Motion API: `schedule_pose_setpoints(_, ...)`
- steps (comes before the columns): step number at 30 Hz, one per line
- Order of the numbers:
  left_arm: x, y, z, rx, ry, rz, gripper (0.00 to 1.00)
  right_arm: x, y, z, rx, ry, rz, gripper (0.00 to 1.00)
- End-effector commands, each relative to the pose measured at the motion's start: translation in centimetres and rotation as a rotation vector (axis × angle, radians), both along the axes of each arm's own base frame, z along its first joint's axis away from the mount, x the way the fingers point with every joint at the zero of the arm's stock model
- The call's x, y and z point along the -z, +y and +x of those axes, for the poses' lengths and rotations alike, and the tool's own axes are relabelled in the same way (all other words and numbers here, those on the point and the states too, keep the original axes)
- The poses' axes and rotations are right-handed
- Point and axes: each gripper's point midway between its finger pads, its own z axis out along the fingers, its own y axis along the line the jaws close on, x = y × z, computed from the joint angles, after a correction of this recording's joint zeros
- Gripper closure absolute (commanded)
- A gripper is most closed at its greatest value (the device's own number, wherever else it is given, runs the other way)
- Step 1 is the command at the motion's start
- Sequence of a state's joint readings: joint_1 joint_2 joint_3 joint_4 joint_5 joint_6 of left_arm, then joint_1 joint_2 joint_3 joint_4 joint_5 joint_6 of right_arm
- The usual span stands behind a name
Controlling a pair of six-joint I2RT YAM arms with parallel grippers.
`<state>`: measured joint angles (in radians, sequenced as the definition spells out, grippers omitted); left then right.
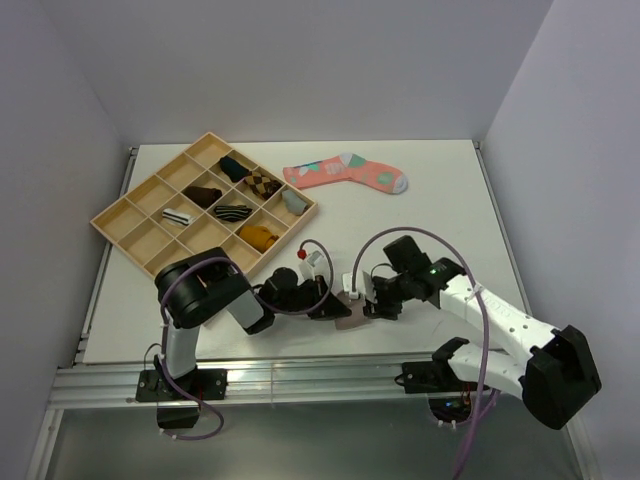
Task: Roll the socks
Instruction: Roll the sock at the center of the board.
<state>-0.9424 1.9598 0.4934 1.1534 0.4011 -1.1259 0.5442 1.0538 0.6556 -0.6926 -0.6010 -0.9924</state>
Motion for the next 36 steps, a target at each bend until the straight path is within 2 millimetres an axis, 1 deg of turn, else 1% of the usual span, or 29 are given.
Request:
schedule_pose_setpoints(1, 7.1, 3.1, -4.1, 0.077, 0.282, 0.271, 1.0, 1.0, 1.3, -0.2, -0.054, -0.081, 0.002, 0.47)
schedule_pose_setpoints(2, 7.5, 3.2, -4.1, 0.077, 0.305, 0.292, 1.0, 1.2, 1.4, -0.2, -0.06, -0.091, -0.006, 0.47)
schedule_pose_setpoints(5, 7.0, 2.7, -3.7, 0.077, 0.318, 0.285, 1.0, 1.7, 1.9, -0.6, -0.082, -0.101, -0.018, 0.46)
schedule_pose_setpoints(6, 7.3, 2.9, -3.7, 0.074, 0.33, 0.305, 1.0, 1.7, 2.0, -0.6, -0.084, -0.104, -0.018, 0.46)
schedule_pose_setpoints(8, 7.3, 2.8, -3.4, 0.07, 0.333, 0.309, 1.0, 1.9, 2.2, -0.6, -0.085, -0.109, -0.019, 0.46)
schedule_pose_setpoints(13, 6.9, 2.6, -3.0, 0.062, 0.364, 0.293, 1.0, 3.2, 2.1, -1.0, -0.091, -0.089, -0.067, 0.46)
schedule_pose_setpoints(18, 6.5, 2.5, -2.7, 0.038, 0.41, 0.282, 1.0, 4.0, 1.9, -1.4, -0.105, -0.069, -0.1, 0.46)
schedule_pose_setpoints(21, 6.5, 2.5, -2.4, 0.016, 0.439, 0.282, 1.0, 4.3, 1.7, -1.4, -0.103, -0.066, -0.123, 0.47)
schedule_pose_setpoints(22, 6.3, 2.4, -2.1, 0.007, 0.442, 0.275, 1.0, 4.5, 1.6, -1.3, -0.097, -0.062, -0.135, 0.46)
schedule_pose_setpoints(25, 5.9, 2.2, -2.0, -0.002, 0.465, 0.254, 1.0, 5.0, 1.5, -1.3, -0.095, -0.048, -0.153, 0.48)
schedule_pose_setpoints(28, 5.1, 2.0, -1.6, -0.022, 0.468, 0.231, 1.0, 5.5, 1.5, -1.4, -0.094, -0.016, -0.17, 0.57)
schedule_pose_setpoints(29, 4.5, 1.8, -1.3, -0.025, 0.451, 0.215, 0.99, 5.5, 1.6, -1.4, -0.092, -0.014, -0.171, 0.61)
schedule_pose_setpoints(30, 4.3, 1.7, -1.3, -0.024, 0.446, 0.209, 0.99, 5.7, 1.6, -1.4, -0.091, -0.002, -0.178, 0.62)
schedule_pose_setpoints(31, 4.1, 1.5, -1.2, -0.023, 0.441, 0.204, 0.99, 5.5, 1.8, -1.3, -0.088, 0.0, -0.172, 0.64)
schedule_pose_setpoints(32, 3.8, 1.4, -1.0, -0.024, 0.433, 0.199, 0.95, 5.4, 1.9, -1.3, -0.088, 0.008, -0.172, 0.71)
schedule_pose_setpoints(33, 3.7, 1.4, -0.9, -0.023, 0.42, 0.202, 0.93, 5.2, 2.3, -1.3, -0.096, 0.024, -0.164, 0.75)
schedule_pose_setpoints(34, 3.4, 1.3, -0.6, -0.032, 0.402, 0.197, 0.91, 5.2, 2.1, -1.6, -0.096, 0.051, -0.173, 0.8)
schedule_pose_setpoints(36, 3.3, 1.6, -0.4, -0.042, 0.37, 0.211, 0.87, 5.0, 2.1, -2.0, -0.112, 0.114, -0.188, 0.81)
